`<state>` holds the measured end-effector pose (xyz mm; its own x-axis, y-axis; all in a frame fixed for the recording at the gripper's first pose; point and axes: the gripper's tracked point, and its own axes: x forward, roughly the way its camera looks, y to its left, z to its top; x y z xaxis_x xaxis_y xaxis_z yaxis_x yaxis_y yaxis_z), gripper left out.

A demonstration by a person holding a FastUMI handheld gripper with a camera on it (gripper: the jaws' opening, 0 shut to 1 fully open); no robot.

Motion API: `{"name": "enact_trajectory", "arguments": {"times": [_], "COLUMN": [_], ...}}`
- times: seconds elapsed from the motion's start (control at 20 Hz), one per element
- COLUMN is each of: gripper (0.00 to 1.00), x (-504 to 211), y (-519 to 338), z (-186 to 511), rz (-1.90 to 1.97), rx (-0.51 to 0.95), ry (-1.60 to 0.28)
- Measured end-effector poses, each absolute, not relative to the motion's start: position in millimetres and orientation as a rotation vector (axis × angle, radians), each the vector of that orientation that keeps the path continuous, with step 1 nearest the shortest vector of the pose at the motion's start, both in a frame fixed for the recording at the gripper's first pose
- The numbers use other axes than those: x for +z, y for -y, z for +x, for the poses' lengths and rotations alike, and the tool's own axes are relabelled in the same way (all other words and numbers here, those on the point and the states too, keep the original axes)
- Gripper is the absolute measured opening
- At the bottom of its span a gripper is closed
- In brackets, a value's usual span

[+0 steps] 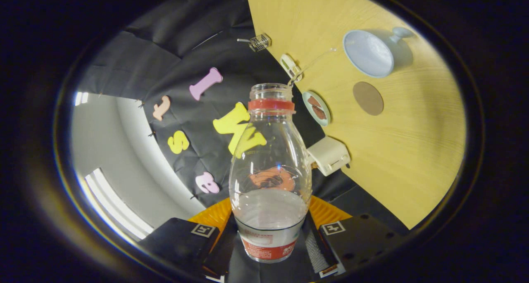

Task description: Take the bottle from table, then pour the juice into the cup, finally place the bottle on the coaster

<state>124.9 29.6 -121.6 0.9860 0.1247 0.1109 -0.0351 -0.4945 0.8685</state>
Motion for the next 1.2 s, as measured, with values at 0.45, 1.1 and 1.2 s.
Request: {"name": "enact_trajectory", "arguments": {"times": [0.45, 1.1, 1.2], "gripper": [0.78, 0.78, 0.78], "x": [-116.1, -152.4, -152.2], "y": [-23.2, -32.5, -34.7], "z": [122.2, 130.7, 130.1], "rz": [2.175, 1.976, 1.845], "rx": [0.208, 0.115, 0.108], "ry": [-0.049, -0.138, -0.157]}}
